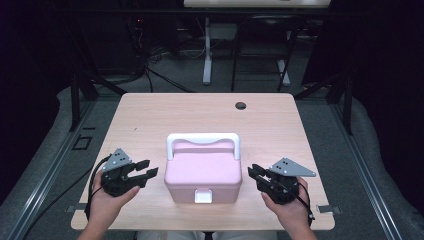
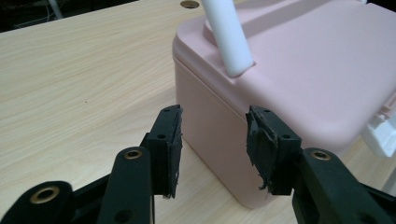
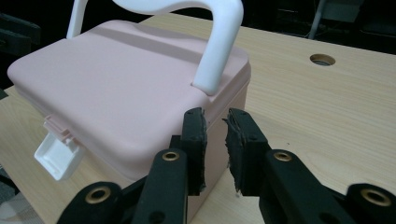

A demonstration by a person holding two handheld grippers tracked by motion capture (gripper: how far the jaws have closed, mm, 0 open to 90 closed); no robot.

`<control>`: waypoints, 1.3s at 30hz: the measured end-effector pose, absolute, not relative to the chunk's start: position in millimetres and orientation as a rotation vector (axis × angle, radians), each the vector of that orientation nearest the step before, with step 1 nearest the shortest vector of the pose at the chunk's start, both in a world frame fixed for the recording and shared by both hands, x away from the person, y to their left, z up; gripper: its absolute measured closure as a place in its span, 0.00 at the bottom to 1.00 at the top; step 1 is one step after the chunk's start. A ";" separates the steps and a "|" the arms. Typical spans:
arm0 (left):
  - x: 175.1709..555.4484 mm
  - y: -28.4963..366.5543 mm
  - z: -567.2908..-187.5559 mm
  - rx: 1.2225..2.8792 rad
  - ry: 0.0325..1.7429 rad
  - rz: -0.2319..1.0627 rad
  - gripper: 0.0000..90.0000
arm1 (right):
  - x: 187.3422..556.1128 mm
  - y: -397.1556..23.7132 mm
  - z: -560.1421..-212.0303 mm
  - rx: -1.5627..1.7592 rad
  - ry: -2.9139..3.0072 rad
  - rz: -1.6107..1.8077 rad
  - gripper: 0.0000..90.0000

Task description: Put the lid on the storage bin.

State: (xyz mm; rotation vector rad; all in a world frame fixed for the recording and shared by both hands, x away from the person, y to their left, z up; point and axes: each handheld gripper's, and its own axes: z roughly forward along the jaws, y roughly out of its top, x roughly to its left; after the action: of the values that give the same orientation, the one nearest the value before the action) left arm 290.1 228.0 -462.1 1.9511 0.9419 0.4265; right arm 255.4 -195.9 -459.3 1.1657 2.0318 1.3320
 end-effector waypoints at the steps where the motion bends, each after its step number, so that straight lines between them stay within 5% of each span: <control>1: 291.7 228.8 -461.7 1.949 0.946 0.431 0.61 | 257.4 -196.9 -459.2 1.176 2.029 1.338 0.85; 39: 328.6 248.7 -503.6 1.956 1.075 0.472 0.48 | 293.9 -225.6 -498.0 1.278 1.917 1.241 0.59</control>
State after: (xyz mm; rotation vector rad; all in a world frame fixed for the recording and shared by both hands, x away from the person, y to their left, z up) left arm 328.6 248.7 -503.6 1.9559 1.0753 0.4718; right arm 293.9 -225.6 -498.0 1.2777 1.9173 1.2413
